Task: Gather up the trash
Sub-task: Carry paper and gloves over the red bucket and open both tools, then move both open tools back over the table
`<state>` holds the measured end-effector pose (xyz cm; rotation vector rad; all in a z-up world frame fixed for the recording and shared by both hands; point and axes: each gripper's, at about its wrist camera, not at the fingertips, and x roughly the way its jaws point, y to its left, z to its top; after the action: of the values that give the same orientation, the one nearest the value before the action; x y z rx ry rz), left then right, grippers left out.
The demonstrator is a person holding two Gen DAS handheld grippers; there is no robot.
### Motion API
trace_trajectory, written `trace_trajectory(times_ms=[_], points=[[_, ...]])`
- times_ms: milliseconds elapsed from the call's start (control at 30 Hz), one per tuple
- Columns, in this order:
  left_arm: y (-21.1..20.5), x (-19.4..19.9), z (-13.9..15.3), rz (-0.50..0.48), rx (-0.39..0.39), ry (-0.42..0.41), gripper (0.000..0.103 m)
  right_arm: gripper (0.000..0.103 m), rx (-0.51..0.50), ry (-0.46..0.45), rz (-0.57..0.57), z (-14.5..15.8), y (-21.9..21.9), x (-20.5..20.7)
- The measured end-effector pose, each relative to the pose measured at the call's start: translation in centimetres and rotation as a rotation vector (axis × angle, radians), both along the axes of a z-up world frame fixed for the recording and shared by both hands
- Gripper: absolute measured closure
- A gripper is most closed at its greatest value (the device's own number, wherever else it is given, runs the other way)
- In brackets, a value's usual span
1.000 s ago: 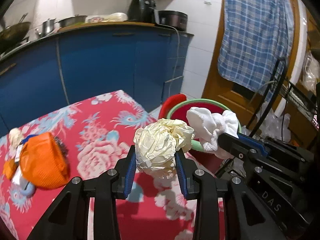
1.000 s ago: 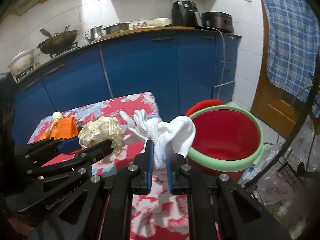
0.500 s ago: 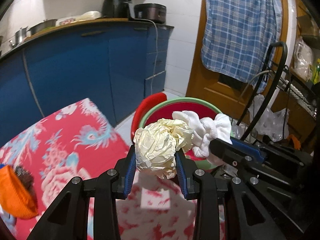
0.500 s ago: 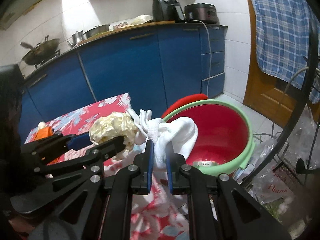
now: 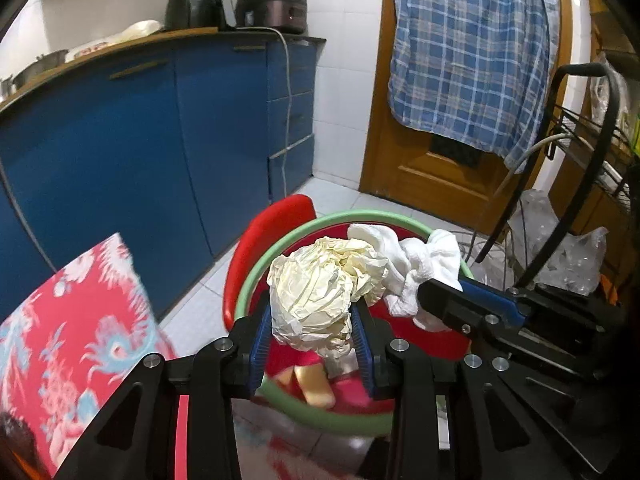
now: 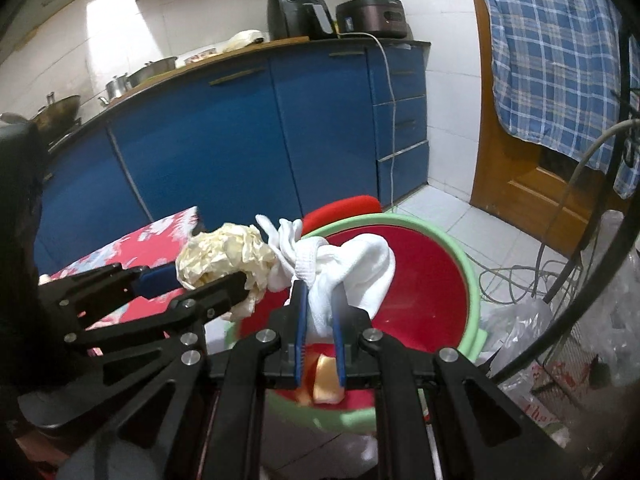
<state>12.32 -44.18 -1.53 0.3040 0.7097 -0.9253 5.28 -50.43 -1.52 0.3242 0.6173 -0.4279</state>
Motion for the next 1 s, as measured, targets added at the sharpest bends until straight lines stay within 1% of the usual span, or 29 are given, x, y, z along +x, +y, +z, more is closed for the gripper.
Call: trace_trajectory(times_ms=[133,233,267,333,400,467,533,567,700,1000], points=[[-1.6,0.6,-1.3,-0.010,0.010,0.022,0.066,0.089,0.006,0.015,-0.020,-0.9,-1.4,0.4],[-2.3,0.9,-2.0,-0.015,0.020,0.043,0.063,0.088,0.015,0.020,-0.033,-1.4,-2.2,0.5],[-2.4,0.9,-2.1,-0.016,0.023,0.038,0.060,0.084,0.015,0.021,-0.039,-1.5,-2.4,0.5],[-2.5,0.9,-2.3,-0.002,0.031,0.015,0.056,0.083,0.022,0.025,-0.054,-1.8,-2.9,0.4],[-2.3,1.4,-2.4,0.016,0.031,0.023,0.054,0.076,0.036,0.028,-0.074,-2.0,-3.3,0.4],[-2.0,1.9,-2.3,0.028,0.028,0.040,0.046,0.058,0.042,0.028,-0.095,-2.1,-3.8,0.2],[-1.7,2.1,-2.2,0.034,0.023,0.031,0.041,0.053,0.052,0.023,-0.094,-2.0,-4.0,0.0],[-1.6,2.1,-2.1,0.032,0.022,0.027,0.041,0.052,0.049,0.024,-0.091,-1.9,-4.0,0.0],[-1.0,2.1,-1.8,0.036,0.018,0.036,0.041,0.050,0.025,0.029,-0.087,-1.5,-3.5,-0.1],[1.2,1.2,-0.7,0.033,0.013,0.041,0.039,0.050,0.032,0.028,-0.075,-0.3,-1.6,-0.9]])
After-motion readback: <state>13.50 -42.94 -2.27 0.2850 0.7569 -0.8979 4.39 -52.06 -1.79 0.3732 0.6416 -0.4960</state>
